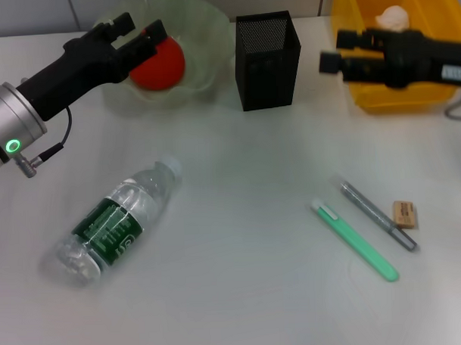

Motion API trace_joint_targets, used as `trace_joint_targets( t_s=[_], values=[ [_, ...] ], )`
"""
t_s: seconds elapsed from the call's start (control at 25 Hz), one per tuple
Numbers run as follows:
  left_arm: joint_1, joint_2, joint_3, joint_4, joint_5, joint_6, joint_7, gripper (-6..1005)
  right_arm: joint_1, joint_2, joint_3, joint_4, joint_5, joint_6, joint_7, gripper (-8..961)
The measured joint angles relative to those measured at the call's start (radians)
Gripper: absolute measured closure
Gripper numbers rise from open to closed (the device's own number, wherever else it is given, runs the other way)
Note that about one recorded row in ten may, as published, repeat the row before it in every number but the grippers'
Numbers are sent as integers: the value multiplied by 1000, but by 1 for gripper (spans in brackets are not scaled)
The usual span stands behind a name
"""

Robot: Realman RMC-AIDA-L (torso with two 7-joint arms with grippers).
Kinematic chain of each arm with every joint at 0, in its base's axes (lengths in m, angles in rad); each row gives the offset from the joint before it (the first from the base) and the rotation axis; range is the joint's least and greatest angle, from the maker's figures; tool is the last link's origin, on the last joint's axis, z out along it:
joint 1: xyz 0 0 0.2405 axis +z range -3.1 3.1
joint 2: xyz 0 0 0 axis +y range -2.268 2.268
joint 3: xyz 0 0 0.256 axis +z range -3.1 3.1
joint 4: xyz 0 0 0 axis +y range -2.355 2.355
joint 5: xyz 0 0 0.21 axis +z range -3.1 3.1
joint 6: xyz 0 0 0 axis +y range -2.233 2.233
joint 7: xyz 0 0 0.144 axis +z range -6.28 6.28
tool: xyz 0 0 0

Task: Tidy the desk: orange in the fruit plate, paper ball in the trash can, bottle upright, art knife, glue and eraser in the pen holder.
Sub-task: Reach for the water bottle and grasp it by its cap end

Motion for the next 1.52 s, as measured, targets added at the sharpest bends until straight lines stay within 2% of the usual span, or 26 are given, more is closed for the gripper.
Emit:
trace_joint_targets(
  t_s=[0.16,0.48,0.6,0.68,0.72,1.0,1.08,1.2,1.52],
  values=[
    [1,9,30,11,12,23,0,274,-5,-9,32,87,3,-55,-125,149],
    [15,4,29,26,8,25,2,275,-24,10,34,93,6,-69,-174,149],
    [23,10,39,62,26,26,-41,275,-27,11,34,92,6,-79,-174,149],
    [29,19,54,123,87,25,-110,275,-27,11,34,92,6,-81,-174,149],
    [35,25,59,193,164,22,-184,275,-28,11,34,91,6,-79,-174,149],
    [50,38,62,513,507,90,-541,275,-28,5,62,84,7,-81,-156,149],
    [49,34,63,591,605,115,-646,275,-30,4,70,84,7,-85,-155,150],
    [41,11,78,692,739,143,-755,275,-35,4,71,84,7,-86,-155,150],
    [7,6,242,723,832,124,-925,275,-40,14,72,85,7,-82,-160,150]
  ],
)
